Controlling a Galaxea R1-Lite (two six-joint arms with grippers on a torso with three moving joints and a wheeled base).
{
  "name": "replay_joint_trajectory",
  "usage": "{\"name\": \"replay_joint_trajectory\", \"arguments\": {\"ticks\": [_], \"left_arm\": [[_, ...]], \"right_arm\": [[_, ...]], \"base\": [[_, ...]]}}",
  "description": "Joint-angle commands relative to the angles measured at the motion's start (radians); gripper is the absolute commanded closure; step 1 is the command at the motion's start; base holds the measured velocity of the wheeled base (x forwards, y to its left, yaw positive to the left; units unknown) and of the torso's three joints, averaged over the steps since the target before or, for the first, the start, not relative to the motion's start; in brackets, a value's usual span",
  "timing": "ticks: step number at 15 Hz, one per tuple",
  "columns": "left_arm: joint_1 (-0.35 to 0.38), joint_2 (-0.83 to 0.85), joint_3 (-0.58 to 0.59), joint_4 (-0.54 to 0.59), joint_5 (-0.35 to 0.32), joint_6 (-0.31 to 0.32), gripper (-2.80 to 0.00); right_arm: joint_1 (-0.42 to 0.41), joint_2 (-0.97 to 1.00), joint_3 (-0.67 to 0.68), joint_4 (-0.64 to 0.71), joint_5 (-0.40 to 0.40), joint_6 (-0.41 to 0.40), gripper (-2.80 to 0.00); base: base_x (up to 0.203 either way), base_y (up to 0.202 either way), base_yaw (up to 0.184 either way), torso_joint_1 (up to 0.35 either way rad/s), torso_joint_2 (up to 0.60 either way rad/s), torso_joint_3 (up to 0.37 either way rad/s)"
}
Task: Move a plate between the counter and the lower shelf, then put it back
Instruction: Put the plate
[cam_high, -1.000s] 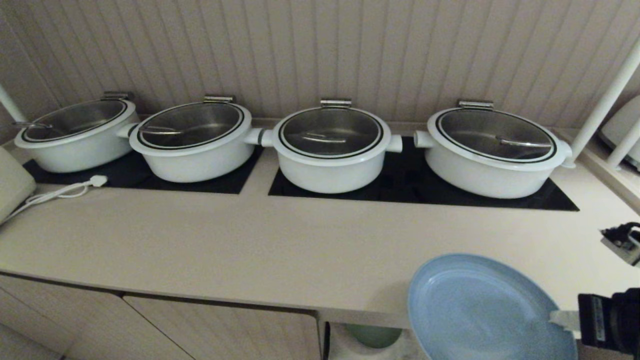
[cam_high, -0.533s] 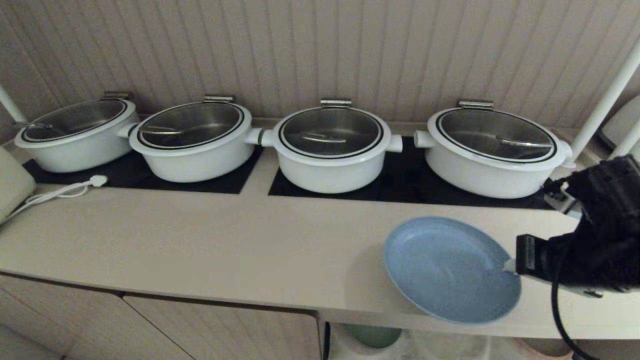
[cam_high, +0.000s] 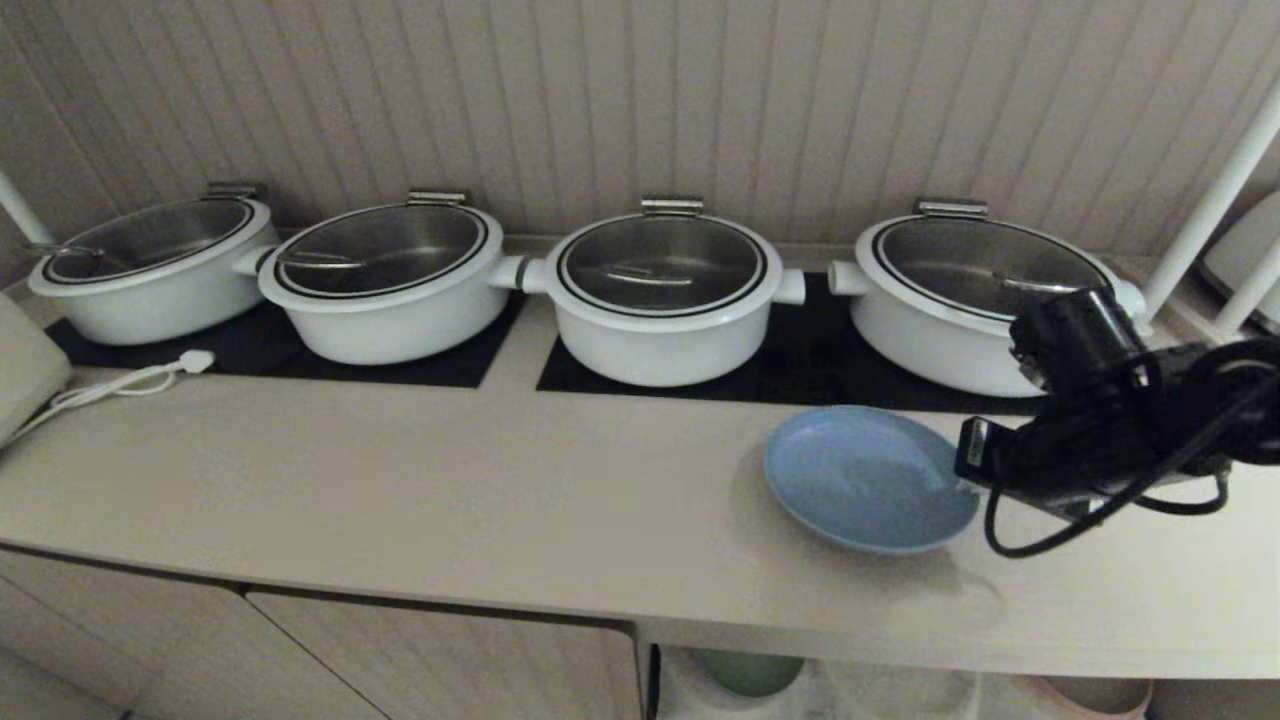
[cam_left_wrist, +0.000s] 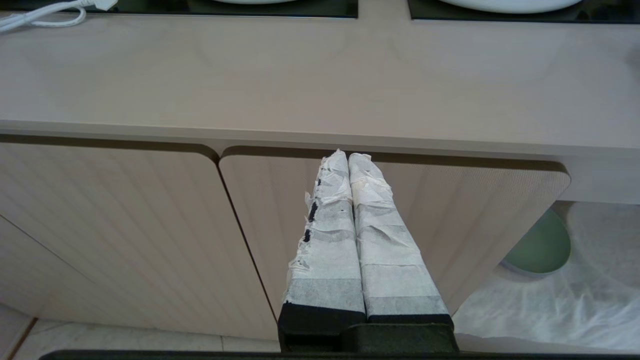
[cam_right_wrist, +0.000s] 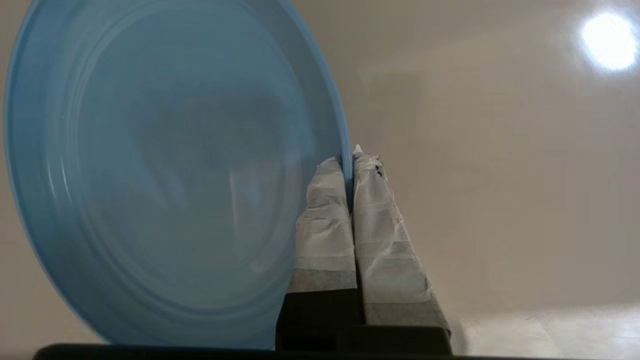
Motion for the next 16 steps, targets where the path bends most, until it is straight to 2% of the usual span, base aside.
{"name": "replay_joint_trajectory", "arguments": {"ticks": [1, 14, 15, 16], "left_arm": [[0.000, 0.000, 0.000, 0.000, 0.000, -0.001, 0.00], [0.000, 0.000, 0.000, 0.000, 0.000, -0.001, 0.00], [0.000, 0.000, 0.000, 0.000, 0.000, -0.001, 0.00], [0.000, 0.000, 0.000, 0.000, 0.000, -0.001, 0.00]], "right_arm": [[-0.003, 0.077, -0.038, -0.006, 0.003, 0.019, 0.00], [-0.009, 0.093, -0.026, -0.002, 0.020, 0.019, 0.00], [-0.008, 0.093, -0.026, -0.001, 0.020, 0.019, -2.80], [-0.009, 0.093, -0.026, 0.000, 0.019, 0.019, -2.80]], "base": [[0.000, 0.000, 0.000, 0.000, 0.00, 0.000], [0.000, 0.000, 0.000, 0.000, 0.00, 0.000], [0.000, 0.000, 0.000, 0.000, 0.00, 0.000], [0.000, 0.000, 0.000, 0.000, 0.00, 0.000]]}}
